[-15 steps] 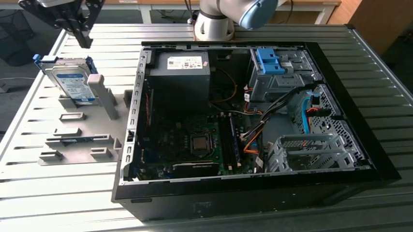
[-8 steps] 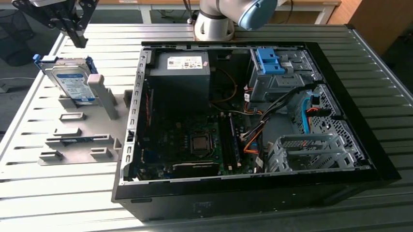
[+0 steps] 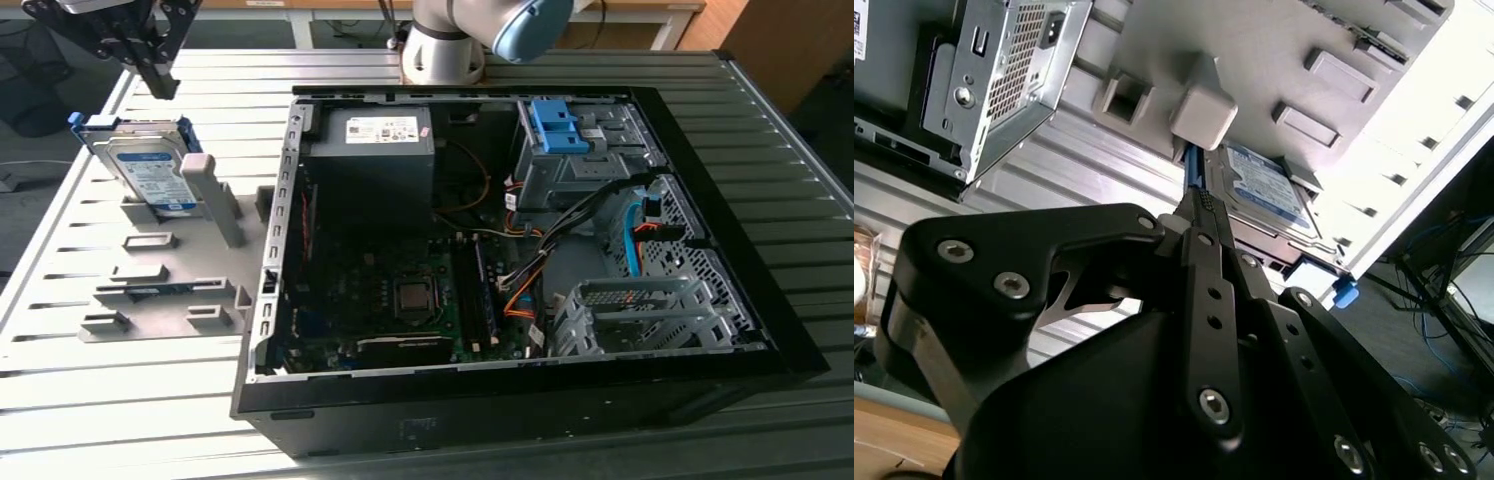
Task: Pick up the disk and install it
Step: 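Reach for the disk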
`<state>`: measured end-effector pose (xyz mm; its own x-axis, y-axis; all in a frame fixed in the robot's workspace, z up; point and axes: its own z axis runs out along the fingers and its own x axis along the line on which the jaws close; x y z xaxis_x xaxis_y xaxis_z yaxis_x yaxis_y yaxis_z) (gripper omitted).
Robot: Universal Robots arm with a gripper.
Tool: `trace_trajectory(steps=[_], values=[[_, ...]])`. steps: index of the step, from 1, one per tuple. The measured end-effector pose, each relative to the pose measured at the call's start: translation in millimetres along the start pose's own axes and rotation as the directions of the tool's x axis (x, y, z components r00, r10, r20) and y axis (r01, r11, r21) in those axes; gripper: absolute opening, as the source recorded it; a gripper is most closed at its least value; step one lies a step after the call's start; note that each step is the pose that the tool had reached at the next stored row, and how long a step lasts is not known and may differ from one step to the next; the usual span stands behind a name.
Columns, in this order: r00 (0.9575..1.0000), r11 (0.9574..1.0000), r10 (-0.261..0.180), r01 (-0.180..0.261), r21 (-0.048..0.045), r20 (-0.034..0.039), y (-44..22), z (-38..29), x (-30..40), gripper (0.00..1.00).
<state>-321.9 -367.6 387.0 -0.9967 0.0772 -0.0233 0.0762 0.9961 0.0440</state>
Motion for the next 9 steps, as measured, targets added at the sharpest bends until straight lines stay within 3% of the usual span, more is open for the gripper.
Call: trace_trajectory(steps=[9], values=[[1.0000,1.0000,0.000,0.000,0.0000,0.0000,0.3,0.2,8.3,0.11]])
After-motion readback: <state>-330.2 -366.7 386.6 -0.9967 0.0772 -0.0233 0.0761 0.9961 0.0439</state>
